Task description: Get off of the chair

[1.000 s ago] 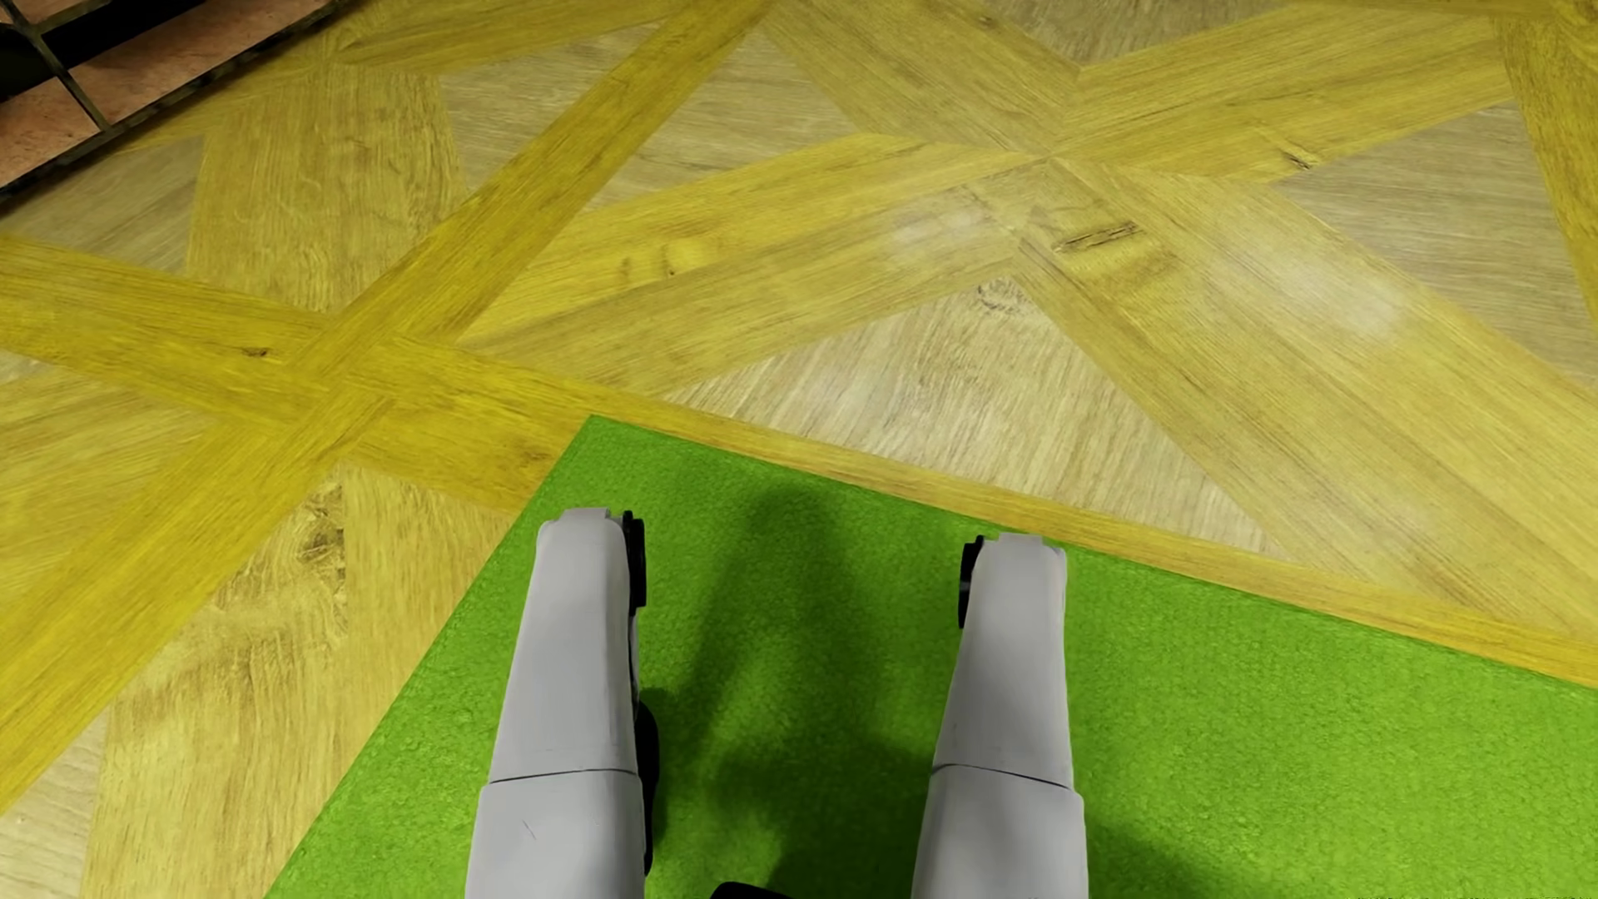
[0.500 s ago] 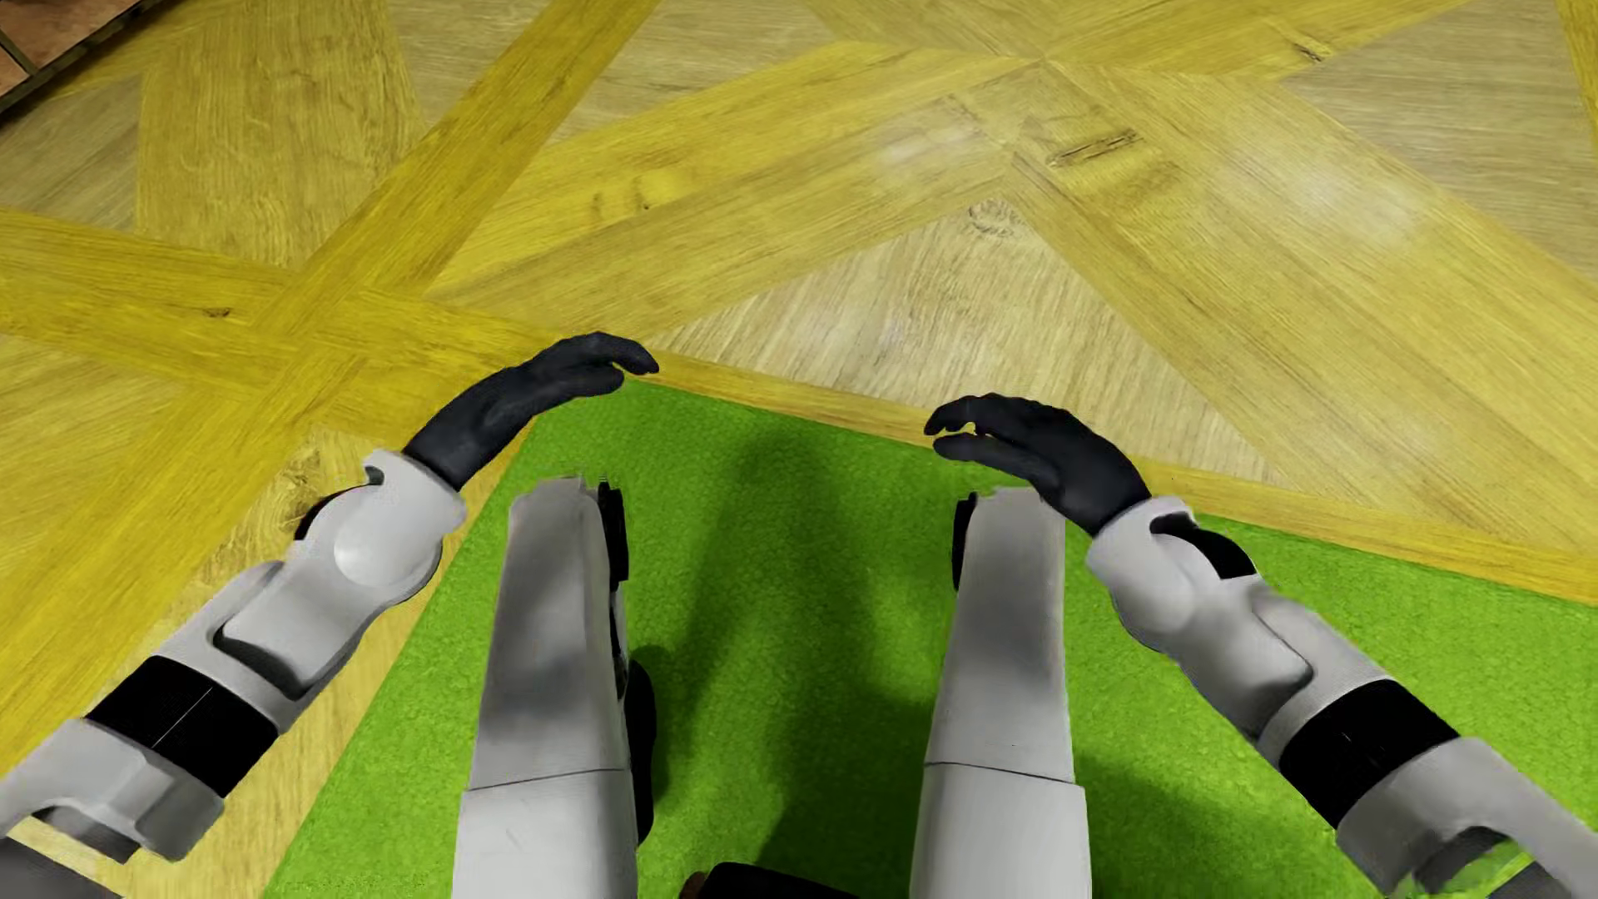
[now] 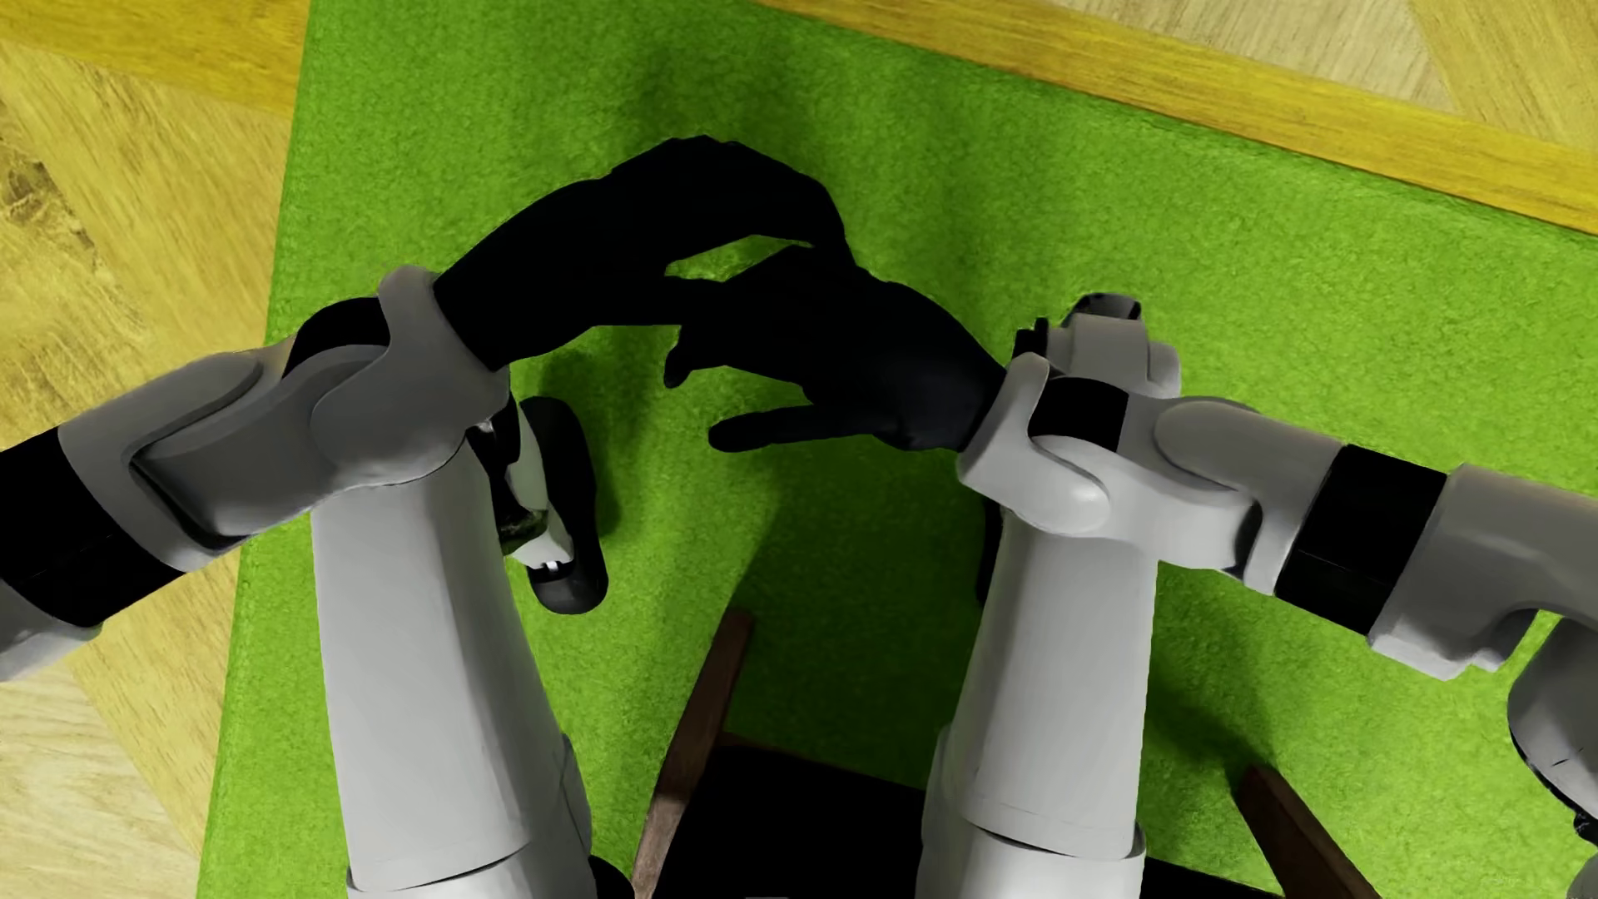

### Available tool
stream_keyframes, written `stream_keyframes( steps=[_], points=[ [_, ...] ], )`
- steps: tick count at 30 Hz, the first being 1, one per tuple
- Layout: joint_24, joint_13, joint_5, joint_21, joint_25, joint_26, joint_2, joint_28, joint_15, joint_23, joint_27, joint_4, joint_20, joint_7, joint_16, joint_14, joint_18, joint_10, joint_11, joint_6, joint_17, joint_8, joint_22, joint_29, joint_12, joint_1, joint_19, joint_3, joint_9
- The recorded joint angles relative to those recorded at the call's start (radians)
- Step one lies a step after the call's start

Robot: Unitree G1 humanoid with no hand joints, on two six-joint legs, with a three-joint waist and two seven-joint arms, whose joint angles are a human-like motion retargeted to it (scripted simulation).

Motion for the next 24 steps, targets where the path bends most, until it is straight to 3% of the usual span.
stream_keyframes(
  steps=[2,5,7,10,13,15,16,17,19,21,22,23,24],
  points=[
    [0.017,0.016,0.004,-0.011,-0.01,-0.005,0.031,-0.003,-0.009,0.033,-0.007,-0.01,-0.009,0.014,-0.019,-0.017,0.019,-0.061,-0.066,-0.004,0.02,-0.021,0.03,0.003,-0.005,0.029,-0.01,0.0,0.004],
    [0.074,0.095,0.003,-0.072,-0.048,0.03,0.15,-0.085,0.021,0.185,0.008,-0.032,0.056,0.047,-0.125,0.003,0.044,-0.278,-0.283,-0.006,0.117,-0.059,0.173,0.098,0.08,0.157,-0.024,0.0,-0.024],
    [0.145,0.176,0.0,-0.146,-0.098,0.062,0.284,-0.194,0.071,0.366,0.018,-0.053,0.09,0.078,-0.247,0.053,0.065,-0.499,-0.498,-0.006,0.239,-0.095,0.346,0.217,0.133,0.296,-0.04,0.0,-0.057],
    [0.287,0.306,0.002,-0.279,-0.173,0.102,0.541,-0.394,0.173,0.722,0.025,-0.077,0.143,0.121,-0.478,0.161,0.083,-0.883,-0.87,-0.005,0.484,-0.159,0.702,0.442,0.213,0.556,-0.064,0.002,-0.138],
    [0.412,0.445,0.004,-0.396,-0.226,0.137,0.828,-0.502,0.275,1.054,0.053,-0.112,0.196,0.174,-0.723,0.282,0.102,-1.261,-1.221,0.003,0.701,-0.242,1.077,0.599,0.32,0.848,-0.086,0.003,-0.262],
    [0.4,0.553,0.026,-0.478,-0.163,0.232,1.021,-0.547,0.332,1.14,0.149,-0.155,0.251,0.185,-0.818,0.357,0.131,-1.515,-1.439,0.006,0.772,-0.293,1.191,0.698,0.424,1.053,-0.121,0.001,-0.365],
    [0.389,0.611,0.034,-0.505,-0.157,0.256,1.113,-0.568,0.356,1.117,0.149,-0.175,0.281,0.184,-0.838,0.388,0.15,-1.625,-1.539,0.009,0.772,-0.318,1.198,0.765,0.487,1.146,-0.13,0.002,-0.422],
    [0.376,0.67,0.042,-0.529,-0.159,0.247,1.188,-0.602,0.366,1.061,0.12,-0.191,0.314,0.179,-0.841,0.406,0.167,-1.71,-1.609,0.01,0.753,-0.334,1.186,0.822,0.545,1.225,-0.141,0.005,-0.478],
    [0.334,0.783,0.042,-0.58,-0.131,0.236,1.315,-0.618,0.365,0.924,0.088,-0.218,0.371,0.166,-0.823,0.424,0.188,-1.827,-1.703,0.013,0.684,-0.365,1.132,0.874,0.656,1.351,-0.158,0.014,-0.58],
    [0.271,0.868,0.041,-0.672,-0.067,0.248,1.364,-0.554,0.314,0.857,0.094,-0.234,0.437,0.155,-0.808,0.431,0.189,-1.867,-1.704,0.031,0.619,-0.378,1.104,0.84,0.741,1.39,-0.194,0.016,-0.672],
    [0.251,0.904,0.05,-0.726,-0.042,0.236,1.409,-0.514,0.256,0.86,0.093,-0.231,0.486,0.155,-0.798,0.427,0.177,-1.87,-1.669,0.034,0.609,-0.386,1.118,0.798,0.772,1.434,-0.221,0.01,-0.673],
    [0.227,0.924,0.047,-0.771,-0.028,0.234,1.413,-0.477,0.199,0.898,0.104,-0.229,0.531,0.147,-0.78,0.425,0.179,-1.873,-1.603,0.048,0.617,-0.354,1.102,0.724,0.805,1.467,-0.183,0.004,-0.667],
    [0.208,0.949,0.066,-0.792,0.022,0.234,1.368,-0.423,0.171,0.966,0.128,-0.226,0.523,0.121,-0.771,0.439,0.178,-1.871,-1.553,0.042,0.641,-0.261,1.14,0.637,0.814,1.45,-0.143,-0.003,-0.713]
  ],
)
